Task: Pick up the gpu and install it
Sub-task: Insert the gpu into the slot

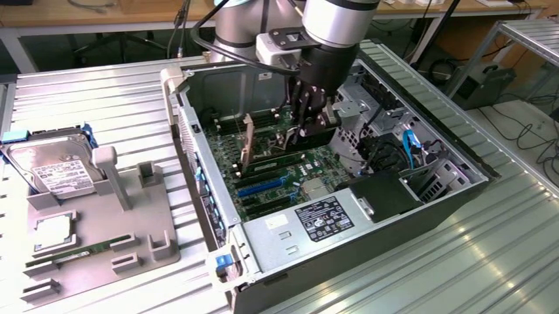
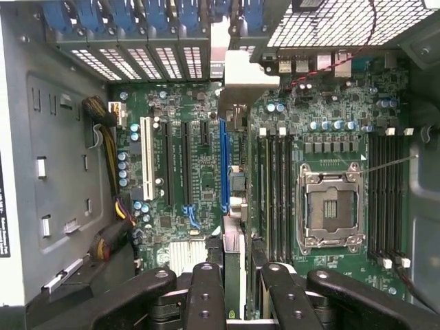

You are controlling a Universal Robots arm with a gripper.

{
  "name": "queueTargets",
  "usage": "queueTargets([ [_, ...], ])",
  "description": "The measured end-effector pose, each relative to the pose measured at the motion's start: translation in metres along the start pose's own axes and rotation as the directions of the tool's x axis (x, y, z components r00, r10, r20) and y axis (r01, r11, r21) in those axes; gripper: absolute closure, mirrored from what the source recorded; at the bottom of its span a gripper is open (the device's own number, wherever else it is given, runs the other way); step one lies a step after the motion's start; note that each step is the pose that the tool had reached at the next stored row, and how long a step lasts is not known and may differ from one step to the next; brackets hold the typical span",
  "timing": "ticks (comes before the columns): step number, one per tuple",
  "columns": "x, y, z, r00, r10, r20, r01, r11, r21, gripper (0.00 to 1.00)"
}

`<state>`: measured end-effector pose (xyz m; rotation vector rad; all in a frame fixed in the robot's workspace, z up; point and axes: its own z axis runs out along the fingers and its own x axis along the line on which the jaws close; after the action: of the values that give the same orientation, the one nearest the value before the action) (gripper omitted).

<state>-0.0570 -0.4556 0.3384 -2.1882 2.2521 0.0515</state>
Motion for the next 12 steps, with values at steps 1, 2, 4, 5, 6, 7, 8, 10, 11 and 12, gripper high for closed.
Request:
queueTargets([
  [1, 0.0001, 0.0006, 0.0002, 1.0, 0.0, 0.0, 0.0, 1.0, 0.0, 0.74],
  [2, 0.0003, 0.0013, 0.0003, 1.0, 0.0, 0.0, 0.0, 1.0, -0.0001, 0.74],
  [4, 0.0005, 0.0024, 0.0006, 1.0, 0.0, 0.0, 0.0, 1.0, 0.0, 0.74],
  [5, 0.0006, 0.0029, 0.0008, 1.0, 0.0, 0.0, 0.0, 1.0, 0.0, 0.74],
  [6, 0.0006, 0.0035, 0.001, 1.0, 0.0, 0.0, 0.0, 1.0, 0.0, 0.74],
  [7, 0.0008, 0.0048, 0.0012, 1.0, 0.0, -0.0001, 0.0, 1.0, 0.0, 0.74],
  [8, 0.001, 0.0059, 0.0015, 1.0, 0.0, 0.0, 0.0, 1.0, 0.0, 0.74],
  [10, 0.0011, 0.0074, 0.0018, 1.0, 0.0, 0.0, 0.0, 1.0, 0.0, 0.74],
  [11, 0.0012, 0.008, 0.0019, 1.0, 0.0, 0.0, 0.0, 1.0, 0.0, 0.74],
  [12, 0.0013, 0.0086, 0.0021, 1.0, 0.0, 0.0, 0.0, 1.0, 0.0, 0.74],
])
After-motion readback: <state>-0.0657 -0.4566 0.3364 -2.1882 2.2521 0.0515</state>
